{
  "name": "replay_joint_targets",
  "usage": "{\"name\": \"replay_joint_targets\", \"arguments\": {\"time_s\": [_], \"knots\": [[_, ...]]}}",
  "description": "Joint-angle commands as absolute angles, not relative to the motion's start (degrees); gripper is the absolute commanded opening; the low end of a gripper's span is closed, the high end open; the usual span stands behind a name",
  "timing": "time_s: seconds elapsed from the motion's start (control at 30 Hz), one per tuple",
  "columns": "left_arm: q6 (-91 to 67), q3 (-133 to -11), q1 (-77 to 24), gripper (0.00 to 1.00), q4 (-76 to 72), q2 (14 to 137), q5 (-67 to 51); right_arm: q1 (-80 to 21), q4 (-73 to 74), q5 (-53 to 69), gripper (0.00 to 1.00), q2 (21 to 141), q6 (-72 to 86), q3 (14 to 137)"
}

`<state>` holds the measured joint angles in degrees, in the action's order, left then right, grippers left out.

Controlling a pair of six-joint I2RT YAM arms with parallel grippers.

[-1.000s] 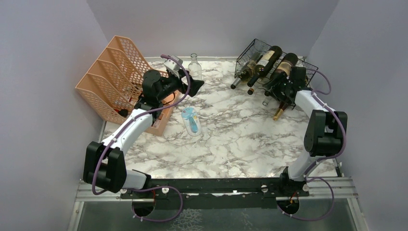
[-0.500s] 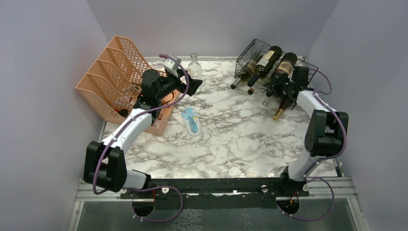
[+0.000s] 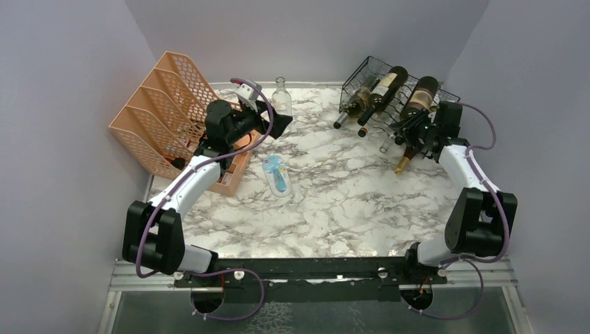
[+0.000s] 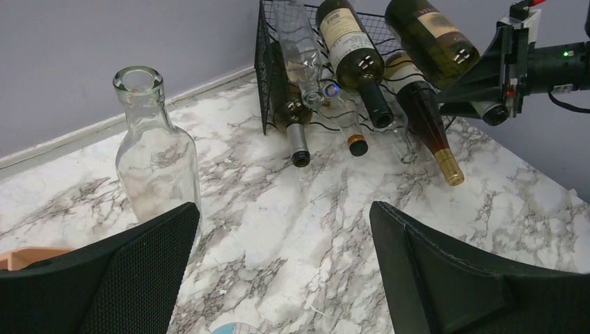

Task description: Take the wine bottle off the wine rack

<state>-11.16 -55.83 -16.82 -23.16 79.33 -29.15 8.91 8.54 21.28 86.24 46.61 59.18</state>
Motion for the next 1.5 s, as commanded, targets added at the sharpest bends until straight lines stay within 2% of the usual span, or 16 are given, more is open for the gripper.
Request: {"name": "replay_joint_targets", "arguments": {"time_s": [0.0, 0.33, 0.53, 0.73, 0.97, 1.1, 1.2, 1.33, 1.47], "knots": [[-12.0, -58.2, -16.4, 1.00, -25.1, 79.7, -31.1, 10.6, 6.2, 21.0, 0.01, 79.5, 42.4, 59.7], [-12.5, -58.4, -16.4, 1.00, -25.8, 78.9, -33.1, 11.2, 18.6, 21.6, 0.01, 67.2, 29.8, 62.7], [-14.1, -56.8, -16.4, 1.00, -31.6, 78.0, -35.6, 10.8, 25.2, 33.0, 0.01, 62.3, 23.9, 66.0], [-16.2, -51.8, -19.4, 1.00, -44.4, 76.7, -41.9, 5.5, 34.6, 42.5, 0.01, 64.5, 20.3, 73.0], [3.2, -43.1, -29.8, 1.00, -46.6, 72.1, -45.5, -5.7, 49.4, 43.1, 0.01, 70.6, 14.1, 76.4], [24.3, -36.4, -35.4, 0.99, -45.1, 67.2, -52.5, -15.0, 51.6, 40.6, 0.01, 73.0, 14.4, 72.5], [35.5, -33.0, -39.4, 1.00, -41.9, 63.0, -44.7, -18.5, 49.9, 40.7, 0.01, 72.2, 15.9, 68.6], [51.9, -33.2, -43.7, 1.00, -29.3, 61.7, -33.9, -20.2, 51.6, 43.5, 0.01, 72.9, 14.7, 65.8], [58.3, -32.8, -46.2, 1.00, -26.6, 62.9, -27.1, -22.5, 53.7, 38.9, 0.01, 73.4, 13.1, 64.1]]}}
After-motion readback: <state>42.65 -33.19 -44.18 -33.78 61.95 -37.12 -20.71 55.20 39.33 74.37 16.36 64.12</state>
